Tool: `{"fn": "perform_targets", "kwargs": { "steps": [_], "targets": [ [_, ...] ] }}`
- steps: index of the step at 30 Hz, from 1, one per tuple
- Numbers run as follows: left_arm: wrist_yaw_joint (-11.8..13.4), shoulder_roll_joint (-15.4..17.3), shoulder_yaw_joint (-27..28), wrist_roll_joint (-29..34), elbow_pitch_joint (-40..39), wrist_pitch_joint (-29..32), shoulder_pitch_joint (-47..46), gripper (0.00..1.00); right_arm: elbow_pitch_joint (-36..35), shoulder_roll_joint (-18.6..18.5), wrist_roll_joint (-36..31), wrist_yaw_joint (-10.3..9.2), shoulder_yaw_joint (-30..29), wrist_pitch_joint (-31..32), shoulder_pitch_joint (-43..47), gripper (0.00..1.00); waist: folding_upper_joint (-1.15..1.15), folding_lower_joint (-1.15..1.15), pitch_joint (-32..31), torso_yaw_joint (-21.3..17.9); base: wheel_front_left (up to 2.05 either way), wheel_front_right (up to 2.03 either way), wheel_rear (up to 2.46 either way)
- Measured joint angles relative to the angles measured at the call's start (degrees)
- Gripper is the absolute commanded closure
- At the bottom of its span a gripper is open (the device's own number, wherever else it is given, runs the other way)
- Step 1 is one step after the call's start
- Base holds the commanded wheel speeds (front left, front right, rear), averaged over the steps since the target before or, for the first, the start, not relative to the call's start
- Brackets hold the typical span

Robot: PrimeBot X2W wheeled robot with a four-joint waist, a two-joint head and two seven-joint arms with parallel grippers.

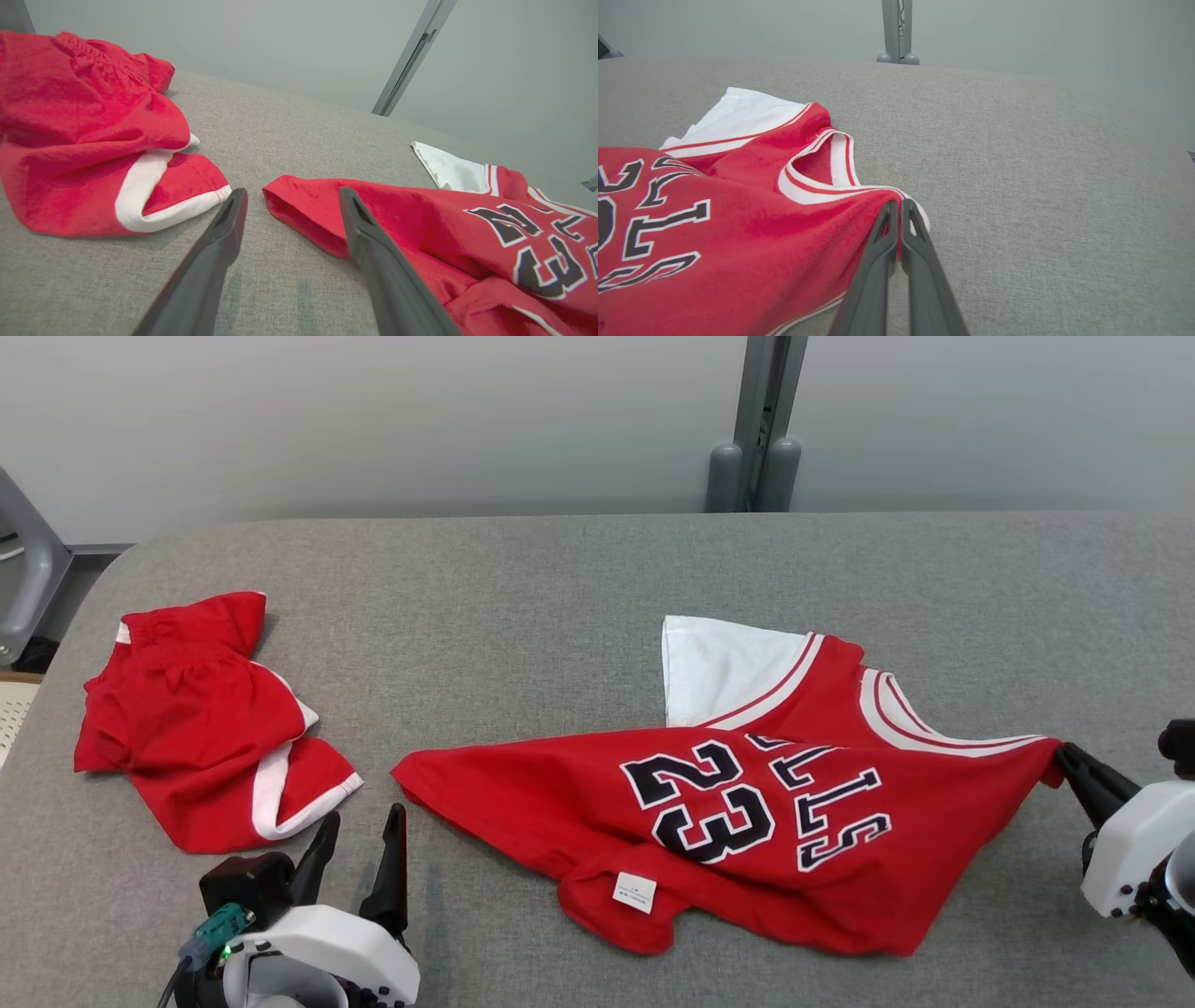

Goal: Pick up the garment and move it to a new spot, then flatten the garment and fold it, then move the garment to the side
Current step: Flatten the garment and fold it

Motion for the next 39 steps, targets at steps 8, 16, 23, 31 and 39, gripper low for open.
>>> {"fn": "perform_targets", "kwargs": {
  "steps": [8,16,23,31,39],
  "targets": [
    [0.0,0.2,-0.4,0.1,0.2,0.2,-0.4,0.0,7.3,4.5,-6.0,-0.01,-4.9,-6.6,-3.1,0.0,0.0,0.0,0.0,0.2,0.0,0.0,0.0],
    [-1.8,-0.9,-2.6,-1.9,-0.8,4.6,0.5,0.0,10.0,9.8,-11.1,-0.01,-10.7,-13.6,-2.5,0.0,0.0,0.0,-1.3,0.6,0.0,0.0,0.0],
    [-5.0,-3.0,-4.0,-9.2,-2.7,14.4,2.0,0.0,7.5,13.2,-13.7,-0.01,-12.8,-14.6,0.3,0.0,0.0,0.0,-2.0,-0.7,0.0,0.0,0.0],
    [-7.8,-5.4,-2.9,-16.8,1.2,22.2,-0.5,0.0,4.6,14.5,-15.2,-0.01,-14.4,-14.1,1.2,0.0,0.0,0.0,-1.6,-3.1,0.0,0.0,0.0],
    [-10.7,-7.8,-0.7,-21.2,10.1,24.1,-5.1,0.0,1.2,16.1,-16.2,-0.02,-15.7,-13.0,1.6,0.0,0.0,0.0,0.1,-5.5,0.0,0.0,0.0]
  ]
}}
